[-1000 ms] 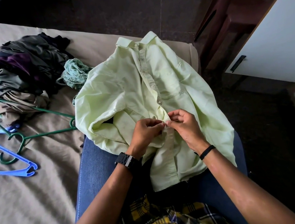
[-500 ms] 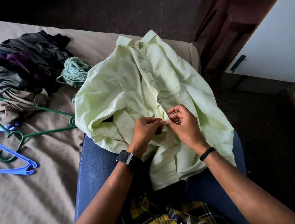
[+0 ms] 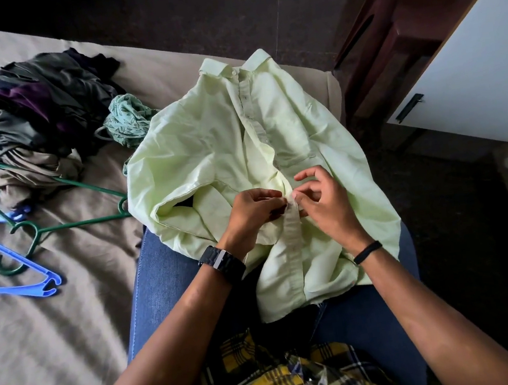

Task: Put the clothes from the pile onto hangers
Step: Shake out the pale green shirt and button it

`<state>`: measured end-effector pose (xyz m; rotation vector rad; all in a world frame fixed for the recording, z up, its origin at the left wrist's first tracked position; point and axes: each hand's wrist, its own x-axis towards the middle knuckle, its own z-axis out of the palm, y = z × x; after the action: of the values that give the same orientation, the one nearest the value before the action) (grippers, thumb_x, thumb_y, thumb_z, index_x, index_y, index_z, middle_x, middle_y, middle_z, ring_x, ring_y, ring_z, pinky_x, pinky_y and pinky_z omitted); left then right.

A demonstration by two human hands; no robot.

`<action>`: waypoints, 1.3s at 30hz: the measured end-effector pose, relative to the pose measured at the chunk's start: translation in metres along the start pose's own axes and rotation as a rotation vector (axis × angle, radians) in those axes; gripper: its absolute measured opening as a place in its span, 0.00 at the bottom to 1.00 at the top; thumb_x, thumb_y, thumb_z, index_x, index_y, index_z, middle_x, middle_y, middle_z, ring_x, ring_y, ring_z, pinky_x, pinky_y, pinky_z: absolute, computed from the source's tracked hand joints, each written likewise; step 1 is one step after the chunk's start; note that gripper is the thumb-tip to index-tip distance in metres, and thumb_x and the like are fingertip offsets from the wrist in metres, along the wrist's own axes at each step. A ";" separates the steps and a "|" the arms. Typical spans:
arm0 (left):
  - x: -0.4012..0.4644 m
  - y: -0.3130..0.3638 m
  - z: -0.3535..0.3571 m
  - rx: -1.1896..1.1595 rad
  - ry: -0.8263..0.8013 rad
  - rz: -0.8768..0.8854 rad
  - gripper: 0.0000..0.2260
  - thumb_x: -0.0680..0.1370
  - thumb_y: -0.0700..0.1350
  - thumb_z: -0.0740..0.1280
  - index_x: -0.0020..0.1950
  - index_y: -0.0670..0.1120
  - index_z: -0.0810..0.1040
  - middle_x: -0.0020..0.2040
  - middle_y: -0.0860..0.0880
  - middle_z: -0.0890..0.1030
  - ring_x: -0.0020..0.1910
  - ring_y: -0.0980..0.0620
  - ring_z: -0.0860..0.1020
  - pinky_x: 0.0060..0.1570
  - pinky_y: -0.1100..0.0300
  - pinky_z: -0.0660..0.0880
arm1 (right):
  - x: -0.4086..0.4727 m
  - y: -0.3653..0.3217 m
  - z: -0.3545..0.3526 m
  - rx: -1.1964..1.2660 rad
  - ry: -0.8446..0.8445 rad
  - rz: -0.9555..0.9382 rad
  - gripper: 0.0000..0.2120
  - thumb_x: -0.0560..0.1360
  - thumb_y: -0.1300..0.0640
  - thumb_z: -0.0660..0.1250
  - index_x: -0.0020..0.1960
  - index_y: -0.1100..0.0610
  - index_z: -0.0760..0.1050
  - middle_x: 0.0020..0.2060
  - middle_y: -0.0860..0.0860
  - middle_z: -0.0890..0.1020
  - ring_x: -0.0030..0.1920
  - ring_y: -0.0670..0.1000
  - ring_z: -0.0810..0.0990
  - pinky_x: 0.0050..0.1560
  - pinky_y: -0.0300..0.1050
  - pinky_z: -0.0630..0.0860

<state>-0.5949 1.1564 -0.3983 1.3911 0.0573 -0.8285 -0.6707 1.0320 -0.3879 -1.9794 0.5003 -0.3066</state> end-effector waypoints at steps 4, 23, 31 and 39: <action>0.001 0.009 0.007 -0.023 -0.034 0.051 0.06 0.74 0.29 0.67 0.41 0.39 0.76 0.36 0.42 0.78 0.33 0.49 0.78 0.40 0.60 0.78 | 0.003 -0.009 -0.018 0.323 -0.123 0.177 0.09 0.77 0.65 0.65 0.54 0.54 0.73 0.47 0.57 0.82 0.44 0.50 0.82 0.35 0.43 0.80; 0.000 0.009 0.018 0.037 -0.114 0.085 0.08 0.75 0.29 0.65 0.44 0.41 0.73 0.37 0.43 0.77 0.33 0.51 0.76 0.34 0.65 0.74 | 0.014 -0.009 -0.033 0.193 -0.224 0.201 0.13 0.74 0.68 0.68 0.55 0.58 0.73 0.45 0.57 0.82 0.43 0.52 0.83 0.44 0.42 0.81; 0.000 0.010 0.014 0.212 -0.118 0.115 0.05 0.76 0.32 0.67 0.43 0.41 0.77 0.36 0.44 0.79 0.30 0.57 0.79 0.37 0.67 0.78 | 0.002 -0.004 -0.024 0.249 -0.157 0.226 0.11 0.72 0.64 0.71 0.52 0.56 0.76 0.44 0.56 0.82 0.43 0.52 0.83 0.46 0.47 0.82; -0.005 0.004 0.016 0.161 -0.013 0.134 0.07 0.76 0.33 0.67 0.40 0.42 0.79 0.35 0.44 0.80 0.33 0.52 0.80 0.37 0.63 0.78 | -0.001 -0.008 -0.020 0.248 -0.084 0.218 0.08 0.73 0.67 0.69 0.51 0.61 0.76 0.40 0.56 0.82 0.39 0.49 0.82 0.40 0.43 0.81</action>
<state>-0.6033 1.1450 -0.3887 1.5228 -0.1132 -0.7428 -0.6778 1.0198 -0.3723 -1.6736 0.5888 -0.1404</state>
